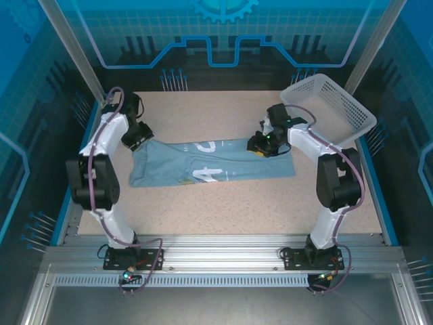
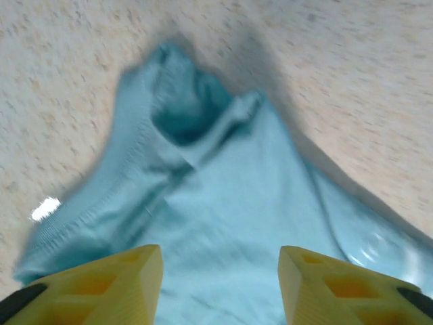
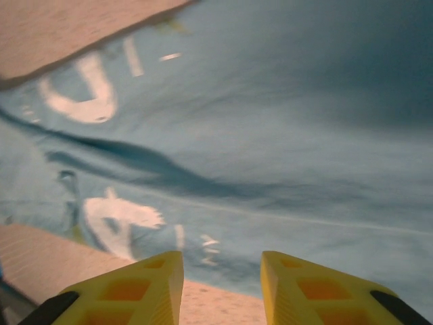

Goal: Fold and stack the t-shirts

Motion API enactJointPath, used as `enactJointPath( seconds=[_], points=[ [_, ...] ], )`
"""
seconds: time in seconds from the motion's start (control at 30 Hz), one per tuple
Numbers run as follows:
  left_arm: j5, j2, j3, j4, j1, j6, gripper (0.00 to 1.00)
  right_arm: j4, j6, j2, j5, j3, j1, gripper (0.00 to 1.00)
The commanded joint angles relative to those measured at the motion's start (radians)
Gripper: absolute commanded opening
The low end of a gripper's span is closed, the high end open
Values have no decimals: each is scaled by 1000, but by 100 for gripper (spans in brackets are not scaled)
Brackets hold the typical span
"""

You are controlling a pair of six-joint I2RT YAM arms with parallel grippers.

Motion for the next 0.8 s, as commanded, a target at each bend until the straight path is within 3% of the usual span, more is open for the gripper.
enactJointPath(
  seconds=[0.0,0.13,0.3,0.43,0.57,0.77],
  points=[
    [119,14,-95,98,-47,-175,45,-135,-63,66,163,79,-28,35],
    [150,104,-83,154,-54,-276,36,-212,-106,149,273,160,-48,34],
    [122,252,54,149,-22,-312,34,-299,-128,254,372,260,-54,33],
    [120,327,87,86,-1,-327,31,-346,-114,315,404,302,-53,32],
    [105,325,-5,106,12,-331,30,-388,-86,343,436,311,-54,33],
    [197,401,62,162,19,-301,31,-424,-43,326,381,255,-44,32]
  ],
)
